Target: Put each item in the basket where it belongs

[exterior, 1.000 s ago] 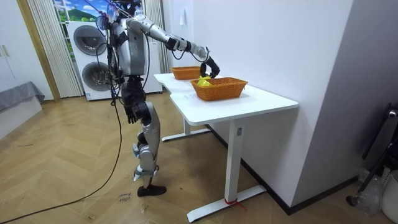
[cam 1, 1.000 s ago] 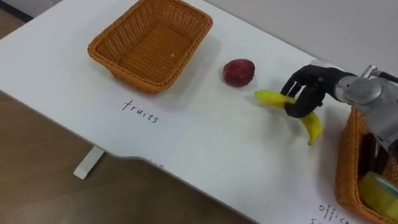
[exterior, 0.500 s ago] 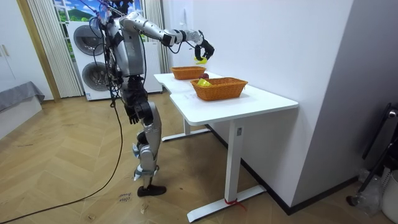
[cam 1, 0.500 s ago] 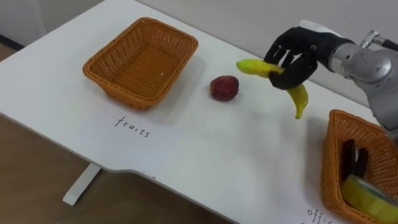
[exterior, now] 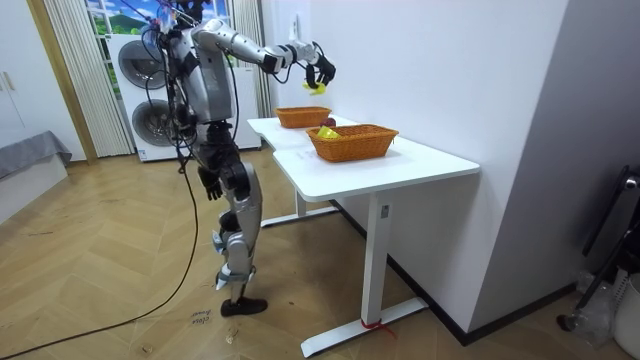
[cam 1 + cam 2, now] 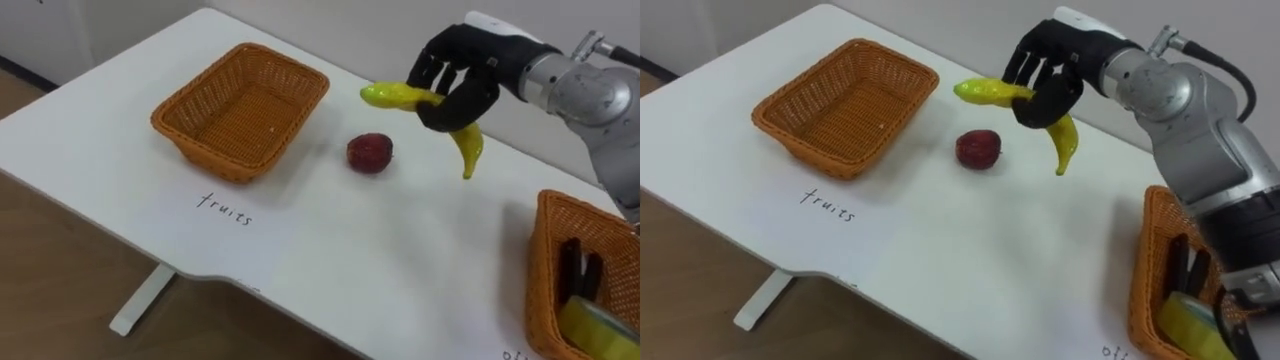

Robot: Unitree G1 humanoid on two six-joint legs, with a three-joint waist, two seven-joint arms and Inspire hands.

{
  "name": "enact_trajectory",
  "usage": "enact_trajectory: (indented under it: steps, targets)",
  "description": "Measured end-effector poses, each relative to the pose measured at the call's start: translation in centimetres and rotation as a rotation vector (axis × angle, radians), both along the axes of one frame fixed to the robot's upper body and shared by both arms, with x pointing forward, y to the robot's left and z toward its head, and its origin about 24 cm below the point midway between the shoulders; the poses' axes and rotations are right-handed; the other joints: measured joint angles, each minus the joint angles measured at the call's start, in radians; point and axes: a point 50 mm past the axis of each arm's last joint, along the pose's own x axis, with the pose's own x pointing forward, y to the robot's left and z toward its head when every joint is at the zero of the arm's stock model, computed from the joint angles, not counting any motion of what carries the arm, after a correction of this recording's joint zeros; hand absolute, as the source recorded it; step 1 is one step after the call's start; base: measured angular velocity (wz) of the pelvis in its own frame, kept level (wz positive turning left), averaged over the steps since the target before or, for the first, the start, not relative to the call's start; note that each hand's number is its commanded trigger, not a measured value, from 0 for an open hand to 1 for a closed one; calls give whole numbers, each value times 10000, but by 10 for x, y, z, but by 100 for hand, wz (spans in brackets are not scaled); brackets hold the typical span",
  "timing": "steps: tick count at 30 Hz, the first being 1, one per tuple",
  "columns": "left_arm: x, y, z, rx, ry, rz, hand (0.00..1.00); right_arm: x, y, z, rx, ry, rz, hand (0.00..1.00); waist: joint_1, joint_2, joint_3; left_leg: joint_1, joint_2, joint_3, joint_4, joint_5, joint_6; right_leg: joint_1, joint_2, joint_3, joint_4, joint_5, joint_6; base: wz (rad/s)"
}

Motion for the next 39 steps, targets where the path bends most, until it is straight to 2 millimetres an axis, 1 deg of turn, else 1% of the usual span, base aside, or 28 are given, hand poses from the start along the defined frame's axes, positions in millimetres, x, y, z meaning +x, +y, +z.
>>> enact_trajectory:
  steps: [4,5,8,10,11,12,13,14,16,17,19,21,24,28,29,31,33,36,37,39]
  targets:
    - [-5,1,0,10,104,16,0,-1,2,2,-132,-112,82,100,330,-89,38,238,-16,-56,-91,-16,24,226,-22,-97,8,-38,63,5]
    - [-6,1,0,-2,119,18,0,-1,2,2,-220,-139,69,100,346,-97,42,260,-18,-68,-100,-16,24,254,-25,-124,8,-39,65,10]
    - [-10,2,0,-112,171,68,0,-2,3,4,-300,-211,71,100,448,-153,46,265,-105,-304,-92,-21,34,364,-60,-151,0,-91,148,22]
    - [-14,1,0,-168,227,156,0,-2,4,4,-299,-236,92,100,623,-168,44,283,-153,-385,-91,-27,47,421,-95,-258,6,-118,191,14]
    - [-16,1,1,-168,254,163,0,-2,4,4,-293,-235,90,100,647,-177,52,292,-160,-404,-90,-27,49,440,-97,-263,7,-118,191,10]
    - [-19,1,1,-167,344,187,0,-2,5,4,-269,-245,96,100,681,-197,70,315,-172,-436,-87,-23,56,469,-102,-256,6,-118,191,10]
    - [-24,2,1,-163,455,215,0,-1,5,3,-245,-262,98,100,826,-210,117,375,-177,-479,-86,-31,67,534,-99,-252,4,-121,196,9]
    - [-26,2,1,-159,521,223,0,-1,6,3,-257,-273,92,100,867,-224,122,379,-181,-502,-83,-37,72,547,-99,-254,4,-126,204,13]
    - [-33,4,2,-127,700,247,0,-1,7,1,-312,-354,49,100,927,-295,161,349,-212,-650,-22,-45,71,576,-94,-273,6,-134,217,17]
    - [-34,4,2,-131,747,257,0,-1,8,0,-345,-357,66,100,948,-302,163,338,-215,-672,3,-53,70,577,-91,-285,5,-135,219,14]
    - [-37,3,2,-146,886,100,0,-1,11,-4,-579,-303,143,100,1140,-299,168,244,-263,-778,86,-57,71,564,-105,-399,3,-145,236,14]
    - [-40,3,2,-194,970,37,0,-1,13,-6,-829,-373,145,100,1181,-291,173,184,-325,-904,155,-59,74,573,-134,-498,6,-176,286,18]
    - [-45,3,2,-227,1220,-33,0,0,22,-10,-1113,-550,175,100,1381,-294,174,115,-338,-958,171,-59,74,593,-137,-516,5,-187,304,9]
    - [-45,2,3,-294,1240,-160,0,0,29,-17,-988,-578,218,100,1517,-302,174,-40,-388,-1159,207,-48,59,537,-130,-539,4,-188,305,14]
    - [-45,2,3,-287,1231,-179,0,0,29,-17,-966,-584,219,100,1535,-302,173,-77,-390,-1174,226,-47,57,521,-125,-545,3,-188,306,10]
    - [-45,2,3,-290,1282,-183,0,1,30,-20,-940,-611,123,100,1686,-296,178,-112,-389,-1184,241,-45,51,505,-121,-647,-12,-190,308,4]
    - [-45,1,3,-312,1304,-175,0,1,29,-22,-953,-583,-1,100,1719,-305,180,-134,-390,-1196,249,-41,44,511,-120,-767,-9,-190,309,8]
    - [-45,-1,2,-366,1286,-174,0,3,28,-27,-1030,-568,-193,100,1776,-313,178,-187,-391,-1233,326,-45,37,510,-102,-806,-10,-190,309,7]
    - [-45,-1,3,-343,1309,-172,0,3,29,-30,-1275,-609,-241,100,1827,-327,175,-222,-398,-1273,363,-49,30,512,-92,-838,-10,-190,309,7]
    - [-45,0,3,-303,1326,-204,0,3,29,-34,-1425,-594,-309,100,1823,-346,176,-295,-431,-1384,432,-58,18,505,-87,-912,-14,-190,309,12]
